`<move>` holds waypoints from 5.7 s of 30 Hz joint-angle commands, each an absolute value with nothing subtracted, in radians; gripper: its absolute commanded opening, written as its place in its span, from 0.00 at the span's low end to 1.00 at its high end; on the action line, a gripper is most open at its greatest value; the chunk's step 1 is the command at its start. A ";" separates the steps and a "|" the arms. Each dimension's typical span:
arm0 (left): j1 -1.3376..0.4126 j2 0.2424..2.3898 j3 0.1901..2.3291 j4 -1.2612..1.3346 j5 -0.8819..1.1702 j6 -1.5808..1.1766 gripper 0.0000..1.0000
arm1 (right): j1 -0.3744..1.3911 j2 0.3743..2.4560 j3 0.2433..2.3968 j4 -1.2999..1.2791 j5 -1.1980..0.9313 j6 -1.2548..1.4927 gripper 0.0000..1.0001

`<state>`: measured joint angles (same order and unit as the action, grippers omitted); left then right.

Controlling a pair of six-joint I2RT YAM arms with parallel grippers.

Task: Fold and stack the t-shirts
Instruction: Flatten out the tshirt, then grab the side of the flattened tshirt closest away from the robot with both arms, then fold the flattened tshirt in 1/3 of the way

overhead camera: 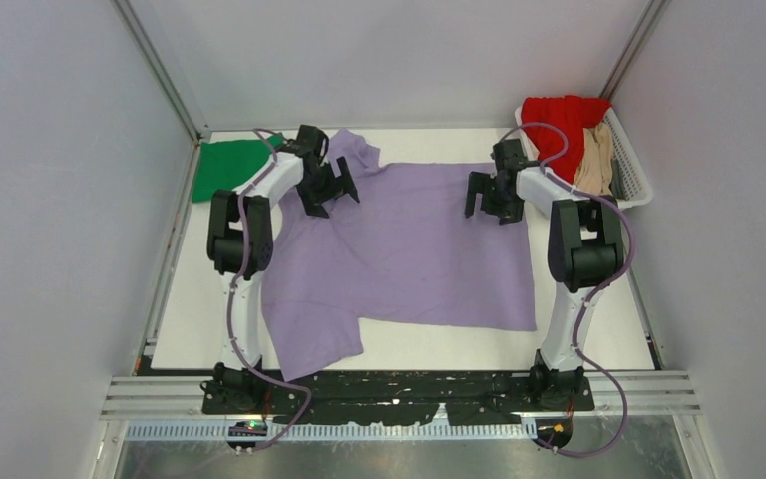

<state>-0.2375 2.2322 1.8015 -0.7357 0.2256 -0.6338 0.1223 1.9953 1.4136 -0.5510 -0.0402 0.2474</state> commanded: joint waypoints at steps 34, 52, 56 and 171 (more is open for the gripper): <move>-0.553 0.719 0.509 -1.001 -0.028 -0.883 0.89 | 0.056 0.991 0.721 -0.259 0.058 0.435 0.95; -0.555 0.925 0.400 -0.775 0.054 -0.923 0.52 | 0.039 1.034 0.725 -0.296 0.119 0.419 0.95; -0.557 0.969 0.424 -0.770 0.054 -0.897 0.29 | 0.032 1.019 0.726 -0.342 0.155 0.450 0.96; -0.027 1.973 1.741 -0.519 0.262 -0.651 1.00 | -0.020 1.484 1.006 -0.255 0.157 0.571 0.63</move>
